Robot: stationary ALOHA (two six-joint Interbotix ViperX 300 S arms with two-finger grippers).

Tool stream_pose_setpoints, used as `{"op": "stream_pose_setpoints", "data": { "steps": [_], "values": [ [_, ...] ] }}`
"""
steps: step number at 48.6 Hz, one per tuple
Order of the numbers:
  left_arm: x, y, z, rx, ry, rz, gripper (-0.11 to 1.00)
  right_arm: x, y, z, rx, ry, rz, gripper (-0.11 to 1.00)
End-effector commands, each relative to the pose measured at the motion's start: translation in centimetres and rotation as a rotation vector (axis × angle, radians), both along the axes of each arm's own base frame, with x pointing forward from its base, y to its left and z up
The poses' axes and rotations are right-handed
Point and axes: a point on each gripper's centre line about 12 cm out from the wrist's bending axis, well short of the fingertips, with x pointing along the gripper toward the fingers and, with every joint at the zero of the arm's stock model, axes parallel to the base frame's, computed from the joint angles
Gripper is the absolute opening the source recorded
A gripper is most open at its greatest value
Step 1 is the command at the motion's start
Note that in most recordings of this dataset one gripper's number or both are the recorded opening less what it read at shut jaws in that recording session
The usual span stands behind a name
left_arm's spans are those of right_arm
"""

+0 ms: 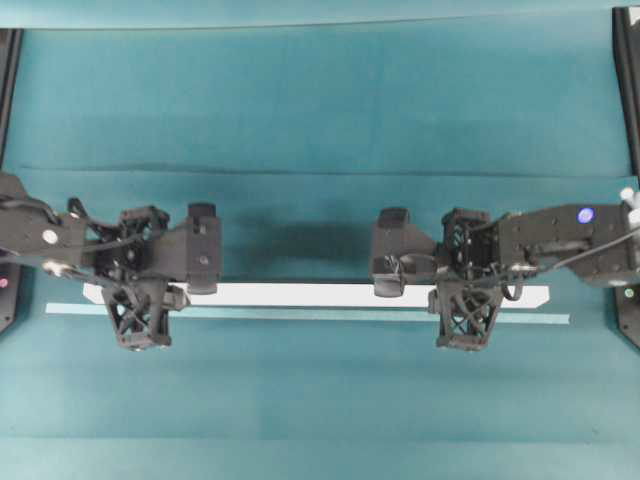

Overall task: Lift a wooden board with both hands.
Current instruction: 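Lift the board with both grippers and move it away from the table edge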

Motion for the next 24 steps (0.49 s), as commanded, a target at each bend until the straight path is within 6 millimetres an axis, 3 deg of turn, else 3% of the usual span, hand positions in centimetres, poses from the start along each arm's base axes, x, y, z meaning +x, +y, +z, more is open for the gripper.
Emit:
{"op": "stream_pose_setpoints", "data": {
  "steps": [1,24],
  "values": [
    [0.7,0.3,3.1,-0.001,-0.074,0.013,0.18,0.9,-0.2,2.5,0.003,-0.055,-0.013,0.21],
    [-1.3,1.5,11.1,0.007,-0.114,0.051,0.18,0.8,-1.7,10.6,0.008,-0.059,-0.045,0.21]
  ]
}}
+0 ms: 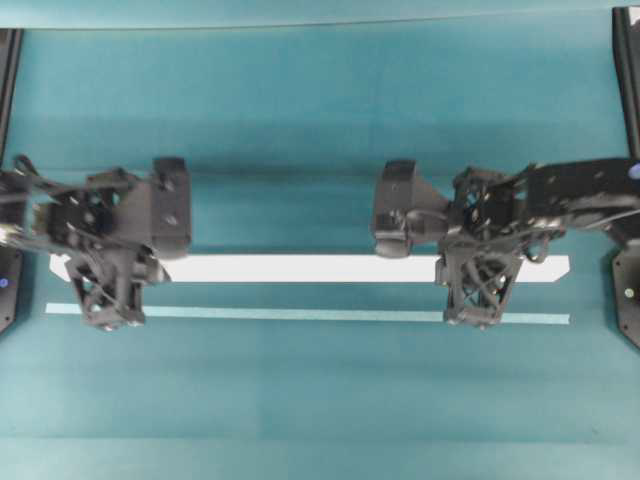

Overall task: Lift a wooden board with both hands.
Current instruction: 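Lift the board with both grippers and move it away from the table edge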

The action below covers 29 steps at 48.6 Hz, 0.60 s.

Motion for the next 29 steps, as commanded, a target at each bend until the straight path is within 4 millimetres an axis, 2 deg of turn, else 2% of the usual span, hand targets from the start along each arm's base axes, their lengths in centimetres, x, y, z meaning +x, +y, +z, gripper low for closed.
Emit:
{"op": "stream_pose_setpoints", "data": {
  "steps": [1,29],
  "values": [
    [0.3,0.3,2.8,0.002,-0.064,0.012,0.18,0.6,-0.1,2.2,0.004,-0.038,-0.011,0.21],
    [0.7,0.8,9.3,0.016,-0.099,0.024,0.18,1.3,-0.7,8.9,0.002,-0.023,-0.015,0.21]
  ]
}}
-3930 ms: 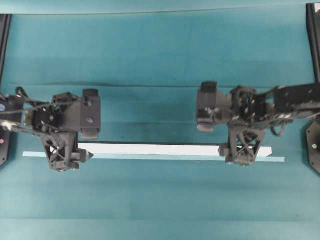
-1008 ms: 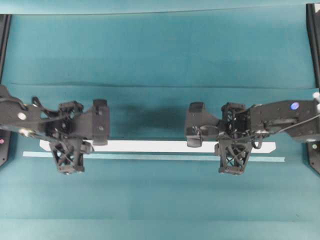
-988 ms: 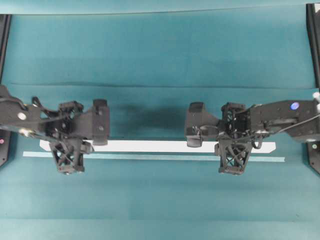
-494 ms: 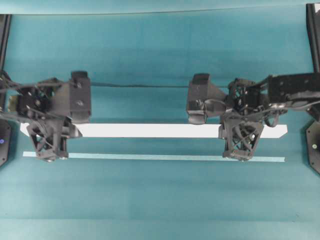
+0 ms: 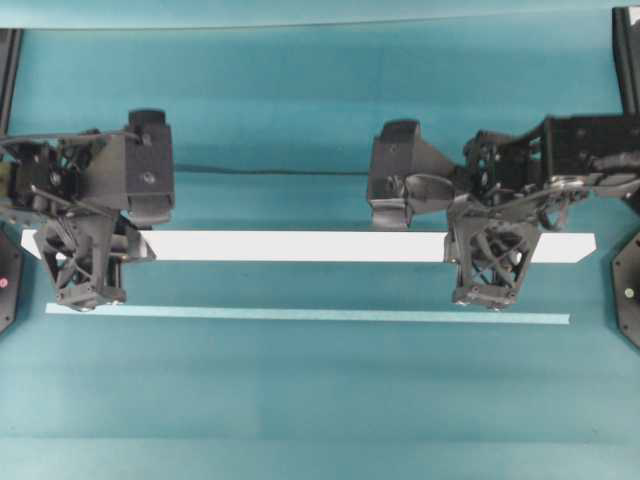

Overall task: Lift a wooden board with both hands.
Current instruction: 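Lift the board with both grippers and move it away from the table edge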

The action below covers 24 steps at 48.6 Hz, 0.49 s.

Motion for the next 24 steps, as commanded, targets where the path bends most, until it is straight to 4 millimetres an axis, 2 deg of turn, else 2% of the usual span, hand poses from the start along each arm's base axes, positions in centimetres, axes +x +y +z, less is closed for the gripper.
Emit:
{"op": "stream_pose_setpoints", "data": {
  "steps": [1,14,24],
  "values": [
    [0.5,0.4,3.0,0.011,-0.081,0.011,0.18,0.8,-0.3,2.7,0.001,-0.064,-0.017,0.21],
    [0.0,1.1,6.0,0.015,-0.130,0.035,0.18,0.5,-0.7,6.7,-0.004,-0.055,-0.020,0.21],
    [0.0,1.3,8.4,0.019,-0.131,0.045,0.18,0.5,-0.9,8.6,-0.025,-0.060,-0.022,0.21]
  ]
}}
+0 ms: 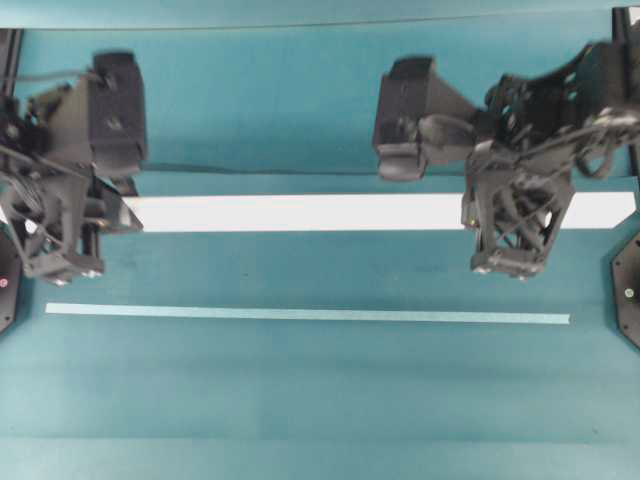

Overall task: Lift a wooden board with both hands.
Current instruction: 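Lift the board with both grippers and move it away from the table edge, then lower the held board back toward the table with both grippers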

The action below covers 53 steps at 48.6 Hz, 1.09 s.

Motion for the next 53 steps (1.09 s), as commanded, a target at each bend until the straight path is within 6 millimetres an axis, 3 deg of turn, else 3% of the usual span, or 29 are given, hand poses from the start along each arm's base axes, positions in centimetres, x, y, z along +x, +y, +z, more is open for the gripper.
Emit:
{"op": "stream_pose_setpoints", "data": {
  "steps": [1,13,53],
  "values": [
    [0.5,0.4,2.9,0.006,-0.072,0.014,0.18,0.6,-0.1,1.8,-0.002,-0.060,-0.011,0.21],
    [0.8,0.5,5.3,0.009,-0.093,0.016,0.18,0.6,-0.3,3.0,-0.006,-0.065,-0.015,0.21],
    [-0.1,0.5,7.7,0.007,-0.073,0.021,0.18,0.8,-0.5,6.0,-0.009,-0.078,-0.018,0.21]
  ]
}}
